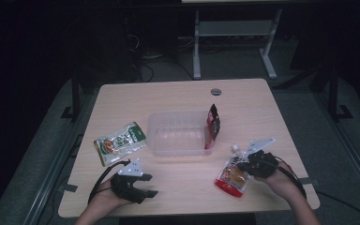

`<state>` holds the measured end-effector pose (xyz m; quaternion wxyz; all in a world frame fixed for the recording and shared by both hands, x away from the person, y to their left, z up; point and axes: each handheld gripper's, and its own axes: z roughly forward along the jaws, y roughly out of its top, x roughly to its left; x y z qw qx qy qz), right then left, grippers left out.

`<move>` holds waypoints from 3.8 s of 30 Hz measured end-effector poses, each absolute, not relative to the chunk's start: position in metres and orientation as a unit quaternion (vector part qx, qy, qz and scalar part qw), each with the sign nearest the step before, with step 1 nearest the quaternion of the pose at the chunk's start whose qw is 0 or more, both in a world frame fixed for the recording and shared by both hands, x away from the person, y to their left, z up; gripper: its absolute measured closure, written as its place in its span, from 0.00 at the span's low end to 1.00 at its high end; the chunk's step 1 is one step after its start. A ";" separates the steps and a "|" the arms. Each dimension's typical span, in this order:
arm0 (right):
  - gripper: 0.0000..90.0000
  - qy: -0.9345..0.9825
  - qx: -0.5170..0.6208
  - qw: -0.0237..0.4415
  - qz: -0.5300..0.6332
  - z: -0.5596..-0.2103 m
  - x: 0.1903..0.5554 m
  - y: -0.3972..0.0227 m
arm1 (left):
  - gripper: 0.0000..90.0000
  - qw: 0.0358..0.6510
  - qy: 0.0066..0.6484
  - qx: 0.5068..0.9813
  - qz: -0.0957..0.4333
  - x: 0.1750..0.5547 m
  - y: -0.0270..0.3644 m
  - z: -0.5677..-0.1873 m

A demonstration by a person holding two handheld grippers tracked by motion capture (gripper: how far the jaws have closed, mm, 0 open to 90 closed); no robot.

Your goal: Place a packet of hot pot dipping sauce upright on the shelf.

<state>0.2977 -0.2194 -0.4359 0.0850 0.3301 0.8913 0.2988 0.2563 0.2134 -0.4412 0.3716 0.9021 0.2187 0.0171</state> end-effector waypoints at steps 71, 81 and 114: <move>1.00 0.931 0.184 -0.011 0.313 -0.455 0.285 -0.109 | 0.41 0.366 0.217 0.905 0.013 0.255 0.210 -0.442; 1.00 0.919 0.192 -0.013 0.344 -0.449 0.287 -0.105 | 0.45 0.374 0.213 0.902 0.014 0.255 0.208 -0.439; 0.50 0.858 0.351 0.010 0.374 -0.440 0.278 -0.202 | 1.00 0.380 0.168 0.909 0.020 0.285 0.133 -0.439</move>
